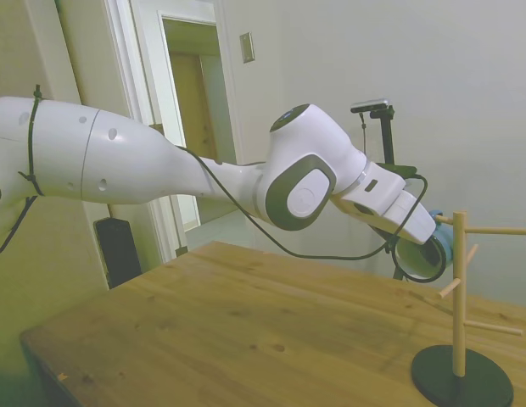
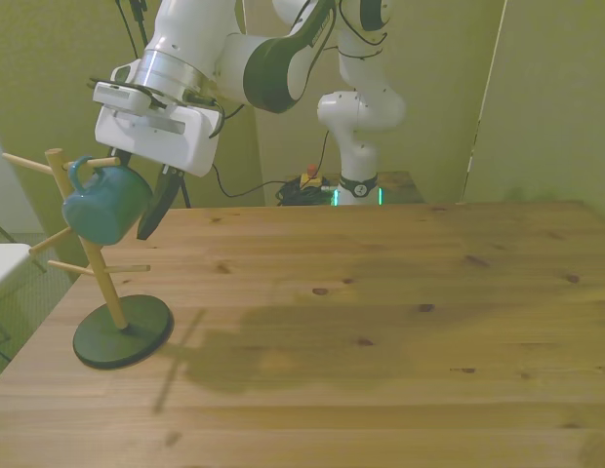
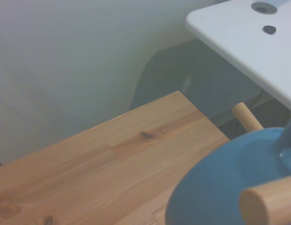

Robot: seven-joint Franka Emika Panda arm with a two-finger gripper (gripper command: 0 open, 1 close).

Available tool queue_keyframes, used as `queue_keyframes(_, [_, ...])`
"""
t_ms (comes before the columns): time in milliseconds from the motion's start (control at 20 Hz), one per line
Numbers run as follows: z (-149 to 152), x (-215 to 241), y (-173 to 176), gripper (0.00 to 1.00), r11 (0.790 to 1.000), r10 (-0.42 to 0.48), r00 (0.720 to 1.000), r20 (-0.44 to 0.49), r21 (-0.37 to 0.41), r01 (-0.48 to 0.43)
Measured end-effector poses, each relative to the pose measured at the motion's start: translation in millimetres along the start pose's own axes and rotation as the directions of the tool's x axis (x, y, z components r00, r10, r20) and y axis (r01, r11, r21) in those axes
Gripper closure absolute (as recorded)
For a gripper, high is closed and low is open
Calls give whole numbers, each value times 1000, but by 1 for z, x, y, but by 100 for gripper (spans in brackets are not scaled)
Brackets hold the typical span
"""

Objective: Unload the mug

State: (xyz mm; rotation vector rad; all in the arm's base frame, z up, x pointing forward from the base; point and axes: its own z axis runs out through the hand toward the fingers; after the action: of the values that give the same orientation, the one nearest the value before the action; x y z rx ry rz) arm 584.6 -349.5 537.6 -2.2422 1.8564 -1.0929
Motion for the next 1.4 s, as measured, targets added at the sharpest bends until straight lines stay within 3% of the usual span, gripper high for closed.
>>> queue_keyframes(950, [-4,-8,-6,100,1000,-29,999,14,5,29])
queue_keyframes(1400, [-23,-14,-7,100,999,-47,999,23,25,47])
